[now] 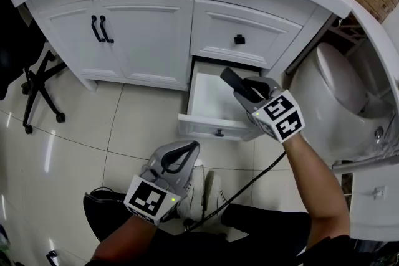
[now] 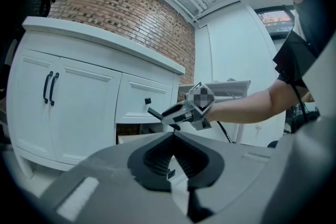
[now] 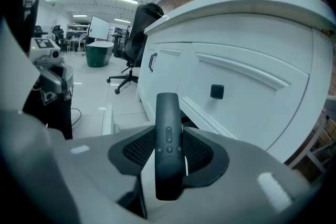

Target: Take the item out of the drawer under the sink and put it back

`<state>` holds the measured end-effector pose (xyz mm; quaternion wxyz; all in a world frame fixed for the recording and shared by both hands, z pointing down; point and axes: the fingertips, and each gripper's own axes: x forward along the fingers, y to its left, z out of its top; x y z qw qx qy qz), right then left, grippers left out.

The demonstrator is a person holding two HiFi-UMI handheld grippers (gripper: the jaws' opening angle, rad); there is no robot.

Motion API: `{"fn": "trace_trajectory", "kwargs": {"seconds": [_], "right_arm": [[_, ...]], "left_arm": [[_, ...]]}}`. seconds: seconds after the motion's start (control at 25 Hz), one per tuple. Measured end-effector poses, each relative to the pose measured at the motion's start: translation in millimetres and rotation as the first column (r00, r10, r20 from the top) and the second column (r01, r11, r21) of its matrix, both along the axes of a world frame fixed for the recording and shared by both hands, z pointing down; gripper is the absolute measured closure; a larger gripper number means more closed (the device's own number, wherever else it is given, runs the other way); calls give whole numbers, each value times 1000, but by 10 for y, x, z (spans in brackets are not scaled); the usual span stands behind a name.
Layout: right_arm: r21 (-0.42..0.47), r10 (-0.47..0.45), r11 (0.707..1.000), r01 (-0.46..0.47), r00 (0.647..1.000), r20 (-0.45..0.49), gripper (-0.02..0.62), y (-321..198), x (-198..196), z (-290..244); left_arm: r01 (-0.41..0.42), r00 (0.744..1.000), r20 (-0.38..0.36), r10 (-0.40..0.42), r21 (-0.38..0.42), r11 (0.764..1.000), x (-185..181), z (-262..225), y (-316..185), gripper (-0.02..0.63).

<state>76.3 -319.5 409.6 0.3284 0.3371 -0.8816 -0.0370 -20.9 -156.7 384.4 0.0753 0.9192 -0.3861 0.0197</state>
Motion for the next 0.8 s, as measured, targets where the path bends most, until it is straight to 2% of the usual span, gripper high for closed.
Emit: {"fn": "trace_trajectory", "kwargs": {"seconds": [0.2, 0.48, 0.64, 0.8], "right_arm": [[-57, -41, 998, 32, 987, -159, 428, -345, 5, 436], [-210, -168, 972, 108, 941, -293, 428, -563, -69, 1095], [-276, -246, 948, 155, 912, -329, 428, -561, -140, 1414], [-318, -271, 933, 166, 907, -323, 428, -572, -177, 1608]], "left_arm": [[7, 1000, 2, -7, -5, 1000, -14, 4, -19, 601], [14, 1000, 8, -14, -17, 1000, -39, 39, -36, 600], [9, 1000, 17, -9, -18, 1000, -22, 71, -39, 601], [16, 1000, 18, -16, -22, 1000, -53, 100, -67, 601]]}}
